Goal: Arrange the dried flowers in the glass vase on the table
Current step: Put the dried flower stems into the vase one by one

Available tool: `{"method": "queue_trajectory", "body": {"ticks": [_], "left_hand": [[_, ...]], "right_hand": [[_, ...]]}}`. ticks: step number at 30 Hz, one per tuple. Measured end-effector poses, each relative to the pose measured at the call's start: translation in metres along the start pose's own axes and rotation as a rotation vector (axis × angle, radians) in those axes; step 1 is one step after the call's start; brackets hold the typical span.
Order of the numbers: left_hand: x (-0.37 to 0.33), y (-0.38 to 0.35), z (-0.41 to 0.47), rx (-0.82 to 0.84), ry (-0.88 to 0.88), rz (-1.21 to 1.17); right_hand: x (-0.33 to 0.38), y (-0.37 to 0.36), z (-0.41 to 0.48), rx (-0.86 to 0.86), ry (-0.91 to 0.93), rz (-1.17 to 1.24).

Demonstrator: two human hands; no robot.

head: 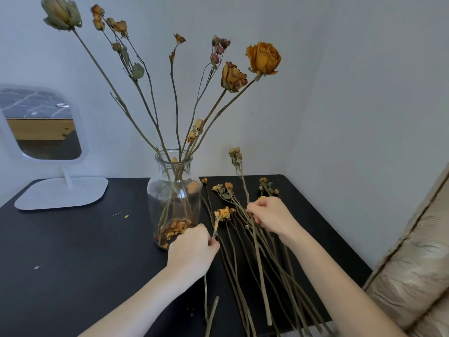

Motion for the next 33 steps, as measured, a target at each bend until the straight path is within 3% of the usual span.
{"method": "queue_trajectory", "body": {"ticks": [7,16,23,33], "left_hand": [[-0.009,0.062,-0.025,-0.046,-0.229,-0.390],[-0.066,0.188,-0.036,-0.561,-0.577,-0.767],[-0.094,0.237,-0.006,-0.878,-0.642,-0.826],[-0.097,0.229,0.017,-0.981,-0.606,-0.697]], "right_hand": [[0.019,0.017,-0.004,-0.115,0.027,0.218],[0.037,0.022,-0.016,-0.161,0.071,0.278],[0.045,0.022,-0.024,-0.164,0.114,0.305],[0.047,0.019,-0.025,-0.176,0.135,0.292]]}}
Point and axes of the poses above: each hand's wrist, its own z-axis towards the middle knuckle, its own y-axis out of the back of the hand, x = y × z, the point moved 2 cm from there along z, towards the middle knuckle, and after that the axes turned 12 degrees about -z, right-handed, at the moved point
